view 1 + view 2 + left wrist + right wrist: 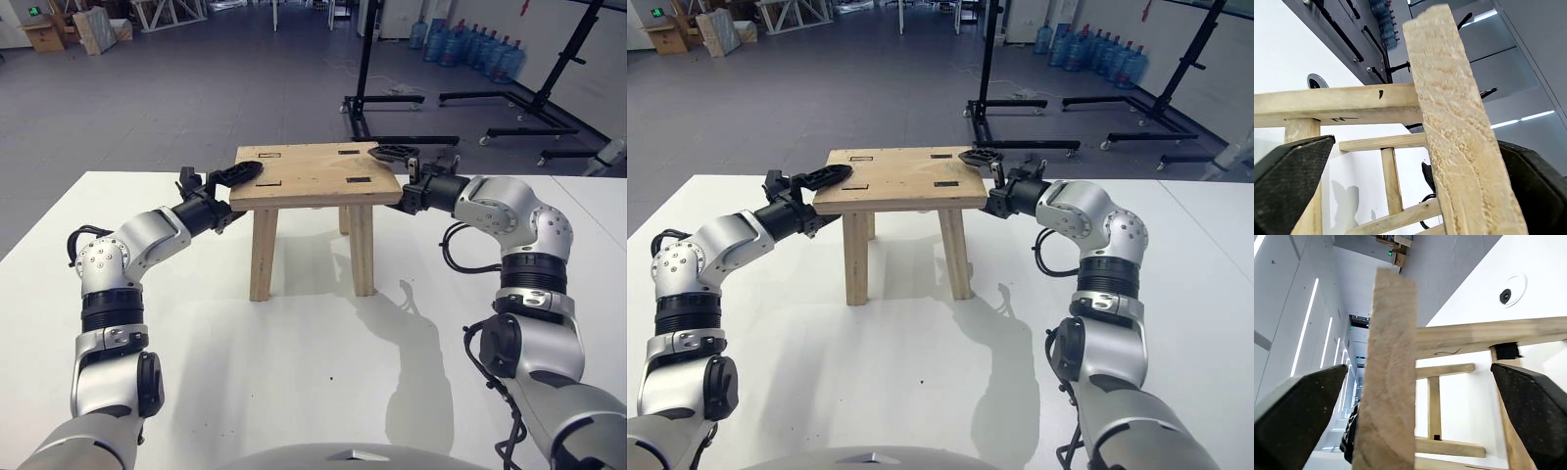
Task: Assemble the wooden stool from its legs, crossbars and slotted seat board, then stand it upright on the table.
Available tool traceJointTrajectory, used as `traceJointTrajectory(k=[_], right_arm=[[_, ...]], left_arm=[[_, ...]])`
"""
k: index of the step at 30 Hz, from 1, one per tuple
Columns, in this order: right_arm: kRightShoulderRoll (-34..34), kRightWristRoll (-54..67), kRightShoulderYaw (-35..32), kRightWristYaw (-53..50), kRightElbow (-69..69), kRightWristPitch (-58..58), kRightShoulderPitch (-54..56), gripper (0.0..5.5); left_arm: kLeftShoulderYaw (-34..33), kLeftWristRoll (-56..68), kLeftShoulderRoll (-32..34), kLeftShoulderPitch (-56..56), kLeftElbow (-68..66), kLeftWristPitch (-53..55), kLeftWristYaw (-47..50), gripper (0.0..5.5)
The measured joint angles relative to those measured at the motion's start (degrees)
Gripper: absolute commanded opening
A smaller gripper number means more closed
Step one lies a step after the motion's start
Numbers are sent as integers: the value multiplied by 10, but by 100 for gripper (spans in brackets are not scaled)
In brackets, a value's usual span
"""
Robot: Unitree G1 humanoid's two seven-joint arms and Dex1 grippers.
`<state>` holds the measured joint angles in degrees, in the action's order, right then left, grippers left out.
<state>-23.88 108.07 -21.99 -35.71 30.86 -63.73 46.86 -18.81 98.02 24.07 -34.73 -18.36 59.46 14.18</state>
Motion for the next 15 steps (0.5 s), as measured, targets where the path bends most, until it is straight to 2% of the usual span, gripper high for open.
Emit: traceJointTrajectory(k=[6,10,12,15], right_arm=[[-31,-42,-21,42,22,-5,0,538],[-55,-100,-51,121,12,29,-1,538],[-75,-178,-40,179,-37,46,-39,538],[-68,-300,17,229,-121,92,-128,538]], left_arm=[[-37,-16,16,1,3,-1,-5,540],[-93,-35,19,11,73,-59,-45,540],[-96,-121,33,73,132,-96,-70,540],[-52,-271,41,172,213,-151,-85,540]])
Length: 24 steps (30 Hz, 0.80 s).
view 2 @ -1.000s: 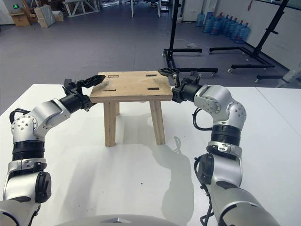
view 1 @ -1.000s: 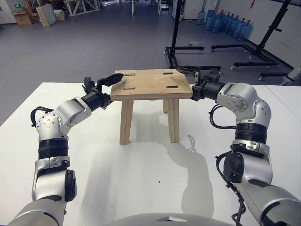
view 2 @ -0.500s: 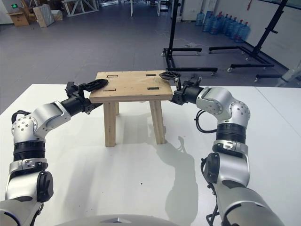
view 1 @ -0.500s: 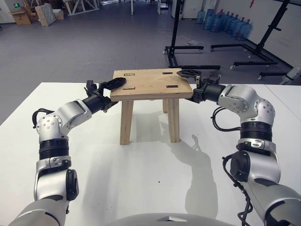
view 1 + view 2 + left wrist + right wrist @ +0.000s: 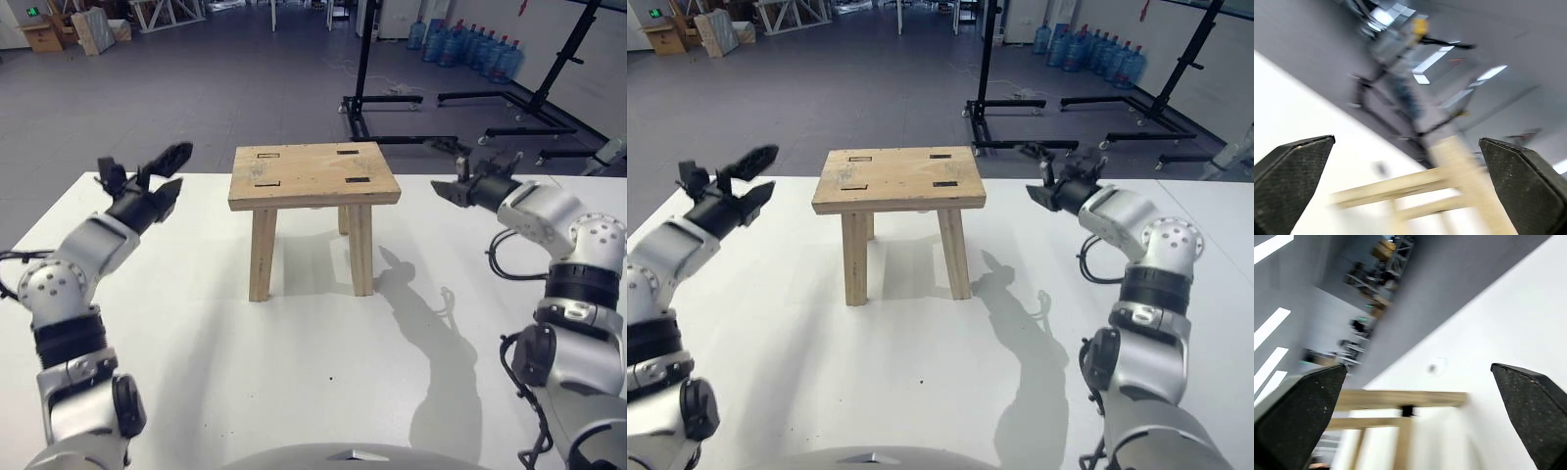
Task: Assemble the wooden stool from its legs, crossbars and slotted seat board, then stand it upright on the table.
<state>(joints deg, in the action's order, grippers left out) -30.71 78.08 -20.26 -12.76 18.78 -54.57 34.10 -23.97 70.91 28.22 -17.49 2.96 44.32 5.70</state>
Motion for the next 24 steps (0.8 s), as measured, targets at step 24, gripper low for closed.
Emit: traceJointTrajectory(k=[24], right_arm=[[191,-636,155,33,-45,534,-210,538]], left_arm=[[180,-564,-161,145,57,-312,33,540]])
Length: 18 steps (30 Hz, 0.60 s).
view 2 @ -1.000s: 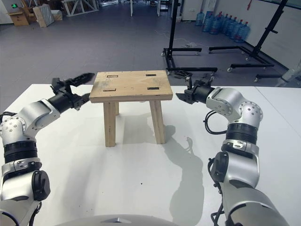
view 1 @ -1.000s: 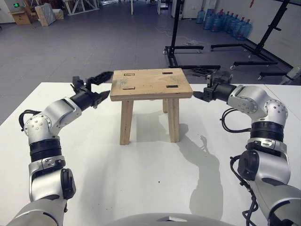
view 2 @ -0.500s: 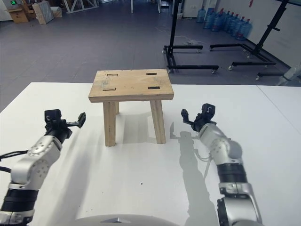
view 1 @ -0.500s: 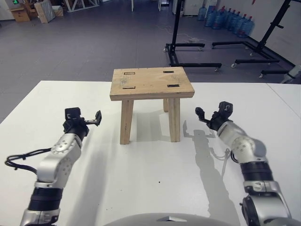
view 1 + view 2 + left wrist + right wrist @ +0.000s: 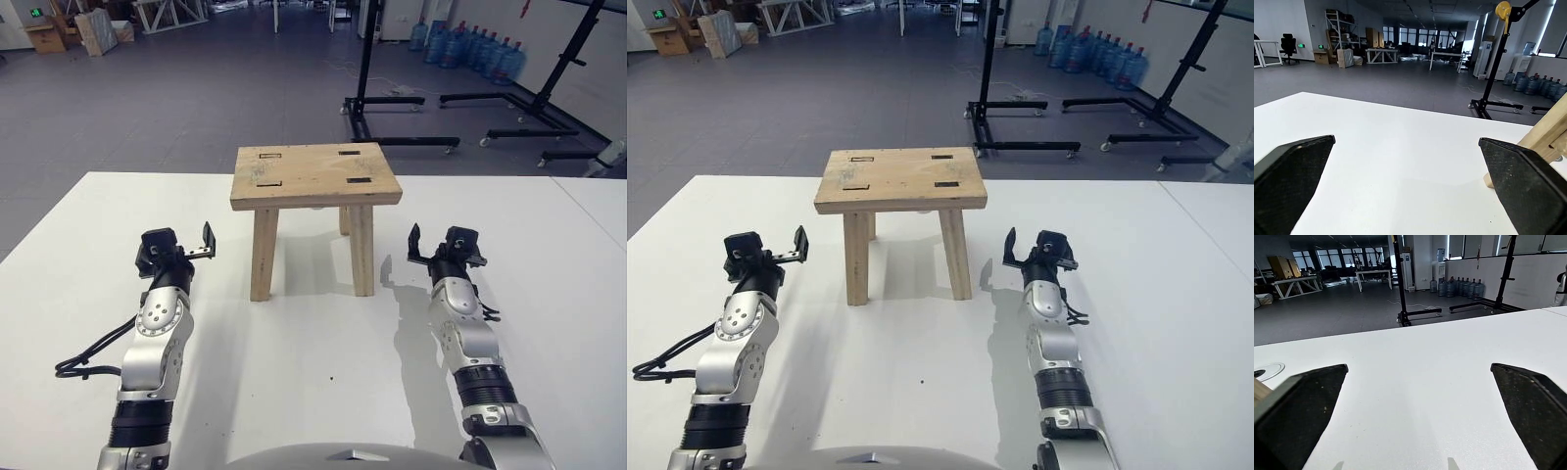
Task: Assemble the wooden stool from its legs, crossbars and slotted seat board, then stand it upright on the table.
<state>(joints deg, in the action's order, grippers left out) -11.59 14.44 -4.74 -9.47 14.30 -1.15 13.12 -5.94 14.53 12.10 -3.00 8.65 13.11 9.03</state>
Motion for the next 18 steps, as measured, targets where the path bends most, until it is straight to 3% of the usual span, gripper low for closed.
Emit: traceJointTrajectory(k=[18], right_arm=[[24,-20,-42,72,43,14,11,538]], left_arm=[[-21,-26,-51,-7,-7,-6,-21,540]])
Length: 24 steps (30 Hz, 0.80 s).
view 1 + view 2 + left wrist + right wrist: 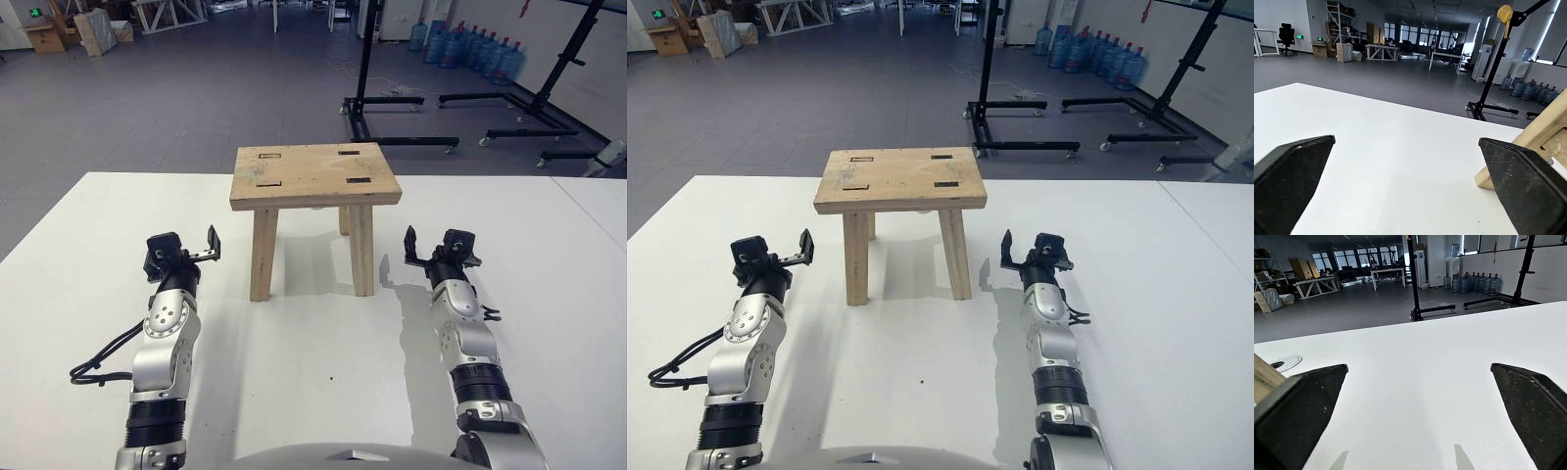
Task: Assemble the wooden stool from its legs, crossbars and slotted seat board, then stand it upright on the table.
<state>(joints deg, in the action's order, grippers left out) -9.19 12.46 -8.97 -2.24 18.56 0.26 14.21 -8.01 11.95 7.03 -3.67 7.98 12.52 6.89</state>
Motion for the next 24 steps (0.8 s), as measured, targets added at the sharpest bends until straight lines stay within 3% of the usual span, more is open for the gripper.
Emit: traceJointTrajectory(k=[24], right_arm=[[12,-15,-13,13,7,1,2,538]], left_arm=[[-9,-17,-21,-5,-5,-6,-17,540]])
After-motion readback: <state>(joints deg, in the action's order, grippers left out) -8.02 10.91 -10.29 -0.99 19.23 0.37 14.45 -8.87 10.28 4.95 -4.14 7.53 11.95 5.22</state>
